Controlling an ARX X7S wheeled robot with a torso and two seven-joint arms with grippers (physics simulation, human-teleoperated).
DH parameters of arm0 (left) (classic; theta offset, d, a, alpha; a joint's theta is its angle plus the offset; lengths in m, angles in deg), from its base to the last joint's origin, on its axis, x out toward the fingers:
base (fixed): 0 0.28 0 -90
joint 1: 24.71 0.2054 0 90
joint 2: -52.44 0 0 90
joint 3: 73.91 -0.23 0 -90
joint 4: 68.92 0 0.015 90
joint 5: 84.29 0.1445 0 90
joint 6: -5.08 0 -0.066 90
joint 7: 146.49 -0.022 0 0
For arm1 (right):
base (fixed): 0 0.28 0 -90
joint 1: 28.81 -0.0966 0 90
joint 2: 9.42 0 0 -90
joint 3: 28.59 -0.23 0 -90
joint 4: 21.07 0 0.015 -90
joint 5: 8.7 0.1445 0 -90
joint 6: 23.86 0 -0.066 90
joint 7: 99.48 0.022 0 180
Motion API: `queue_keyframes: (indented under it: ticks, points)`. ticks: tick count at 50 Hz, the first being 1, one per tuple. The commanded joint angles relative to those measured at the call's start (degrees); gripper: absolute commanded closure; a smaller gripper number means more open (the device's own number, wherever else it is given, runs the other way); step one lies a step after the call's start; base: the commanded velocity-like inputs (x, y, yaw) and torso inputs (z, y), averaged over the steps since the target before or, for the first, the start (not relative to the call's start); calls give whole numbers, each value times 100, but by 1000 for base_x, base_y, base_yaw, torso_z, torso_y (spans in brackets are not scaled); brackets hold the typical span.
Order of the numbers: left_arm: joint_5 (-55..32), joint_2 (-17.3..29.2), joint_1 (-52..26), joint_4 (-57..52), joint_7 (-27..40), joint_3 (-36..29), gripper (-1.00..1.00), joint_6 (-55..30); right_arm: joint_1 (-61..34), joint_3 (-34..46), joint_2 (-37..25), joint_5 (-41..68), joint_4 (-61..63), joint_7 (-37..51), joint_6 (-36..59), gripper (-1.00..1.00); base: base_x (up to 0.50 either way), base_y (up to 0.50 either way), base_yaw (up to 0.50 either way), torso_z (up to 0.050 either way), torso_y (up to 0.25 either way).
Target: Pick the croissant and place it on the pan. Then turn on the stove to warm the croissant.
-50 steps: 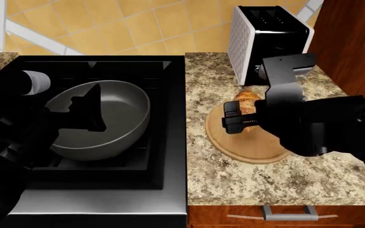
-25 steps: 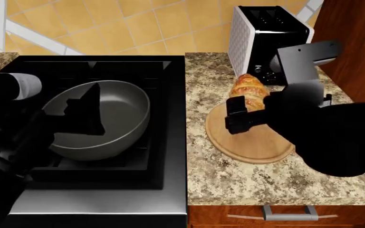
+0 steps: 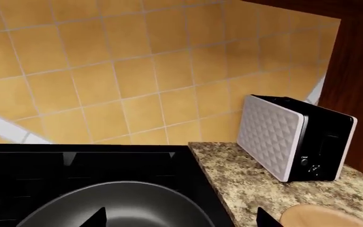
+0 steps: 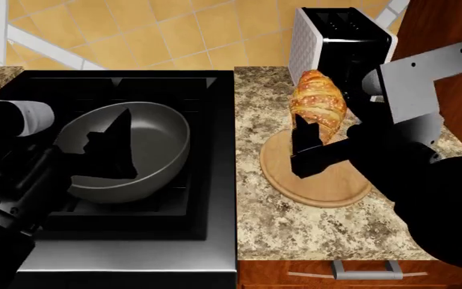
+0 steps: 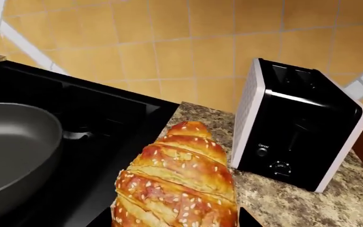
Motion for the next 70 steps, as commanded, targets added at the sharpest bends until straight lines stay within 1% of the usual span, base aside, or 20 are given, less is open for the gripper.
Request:
queue_keyframes:
  ticks: [1, 13, 27, 28, 34, 43, 70]
  points:
    - [-44, -26, -1, -48, 84, -7, -100, 57, 359, -224, -244, -663, 512, -382, -318, 100, 0, 0, 0, 0, 0]
    - [-49, -34, -129, -19, 116, -22, -100, 132, 624, -253, -375, -1138, 846, -613, -532, 100, 0, 0, 0, 0, 0]
    - [-70, -11, -153, -37, 143, -65, -100, 164, 701, -283, -404, -1204, 856, -683, -621, 100, 0, 0, 0, 0, 0]
    - [-60, -12, -147, -34, 140, -67, -100, 168, 769, -342, -398, -1103, 818, -715, -741, 100, 0, 0, 0, 0, 0]
    - [-44, -15, -131, -38, 138, -89, -100, 186, 715, -304, -384, -1149, 824, -712, -664, 100, 0, 0, 0, 0, 0]
    - [-4, -11, -17, -36, 73, -52, -100, 248, 566, -266, -312, -1115, 820, -684, -543, 100, 0, 290, 0, 0, 1]
    - [21, 1, 27, -29, 58, -106, -100, 336, 605, -251, -331, -1097, 857, -664, -537, 100, 0, 299, 0, 0, 0]
